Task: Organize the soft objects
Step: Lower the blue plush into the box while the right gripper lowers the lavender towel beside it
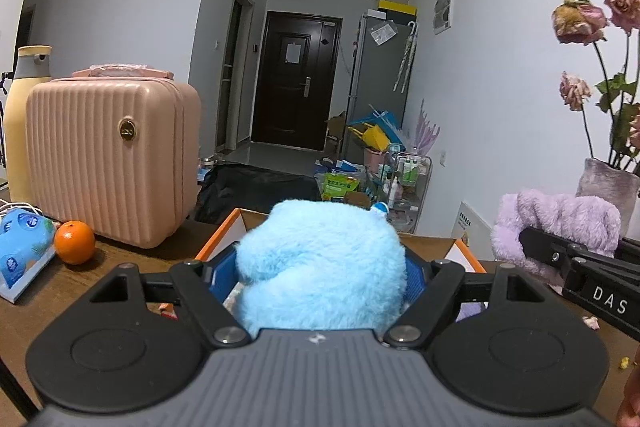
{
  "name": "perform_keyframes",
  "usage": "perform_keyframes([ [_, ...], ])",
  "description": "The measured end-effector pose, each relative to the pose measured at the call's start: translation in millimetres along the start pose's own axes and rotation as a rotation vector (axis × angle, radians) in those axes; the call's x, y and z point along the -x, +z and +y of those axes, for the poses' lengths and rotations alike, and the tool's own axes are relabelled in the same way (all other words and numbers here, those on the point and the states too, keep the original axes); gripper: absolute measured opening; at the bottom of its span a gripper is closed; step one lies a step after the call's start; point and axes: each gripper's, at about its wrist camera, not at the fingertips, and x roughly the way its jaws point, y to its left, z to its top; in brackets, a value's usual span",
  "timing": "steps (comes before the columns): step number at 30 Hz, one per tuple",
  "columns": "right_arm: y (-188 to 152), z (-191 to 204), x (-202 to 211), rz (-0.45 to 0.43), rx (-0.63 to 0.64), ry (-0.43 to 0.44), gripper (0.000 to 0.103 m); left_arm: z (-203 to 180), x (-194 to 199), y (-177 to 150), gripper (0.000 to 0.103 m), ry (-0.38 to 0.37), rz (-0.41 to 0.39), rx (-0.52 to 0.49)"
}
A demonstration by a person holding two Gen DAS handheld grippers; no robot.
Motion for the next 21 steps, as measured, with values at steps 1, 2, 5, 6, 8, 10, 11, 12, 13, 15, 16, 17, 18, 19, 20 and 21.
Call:
perform_keyframes([
  [1, 0.0, -0.3, -4.9, 0.005, 0.006, 0.001, 0.032, -0.8, -3.9, 0.4, 0.079, 0.002, 0.001, 0.001],
  [2, -0.1, -0.6, -9.4, 0.009, 0.012, -0.001, 0.032, -1.1, -7.9, 0.8, 0.079, 0.005, 0.002, 0.003],
  [5, -0.3, -2.6, -23.0, 0.024, 0.017, 0.001, 0.032, -3.2, -18.9, 1.3, 0.079, 0.016, 0.004, 0.004],
  [6, -0.4, -3.4, -27.5, 0.030, 0.018, 0.003, 0.032, -4.1, -23.3, 1.8, 0.079, 0.020, 0.004, 0.005],
  [8, -0.6, -4.6, -35.6, 0.039, 0.020, 0.004, 0.032, -4.5, -30.7, 2.7, 0.079, 0.030, 0.009, 0.010],
  [10, 0.5, -4.6, -44.0, 0.047, 0.029, 0.006, 0.032, -4.6, -38.2, 4.0, 0.079, 0.039, 0.012, 0.016],
  [11, 0.9, -4.2, -47.5, 0.049, 0.033, 0.007, 0.032, -4.2, -41.3, 4.8, 0.079, 0.044, 0.011, 0.017],
  [12, 1.9, -4.2, -51.1, 0.050, 0.038, 0.009, 0.032, -4.1, -44.9, 5.4, 0.079, 0.051, 0.010, 0.017],
  [13, 3.0, -3.9, -54.3, 0.051, 0.043, 0.012, 0.032, -3.8, -48.3, 6.1, 0.079, 0.057, 0.011, 0.018],
  [15, 3.8, -1.9, -59.7, 0.051, 0.051, 0.018, 0.032, -3.6, -55.4, 6.6, 0.079, 0.067, 0.012, 0.020],
  [16, 4.1, -1.2, -63.5, 0.053, 0.057, 0.021, 0.032, -3.5, -58.8, 6.8, 0.079, 0.072, 0.011, 0.021],
  [17, 4.0, -0.6, -66.9, 0.056, 0.061, 0.023, 0.032, -3.6, -62.0, 7.1, 0.079, 0.078, 0.009, 0.020],
  [18, 3.7, 0.0, -71.0, 0.062, 0.066, 0.024, 0.032, -3.8, -65.7, 7.3, 0.079, 0.085, 0.008, 0.018],
  [19, 3.6, 0.4, -74.8, 0.069, 0.070, 0.023, 0.032, -3.9, -69.5, 7.6, 0.079, 0.093, 0.007, 0.016],
  [20, 2.3, 0.4, -78.7, 0.077, 0.072, 0.021, 0.032, -4.0, -73.3, 7.6, 0.079, 0.099, 0.008, 0.017],
  [21, 1.6, -0.3, -82.0, 0.085, 0.072, 0.018, 0.032, -3.7, -77.3, 7.3, 0.079, 0.104, 0.010, 0.018],
])
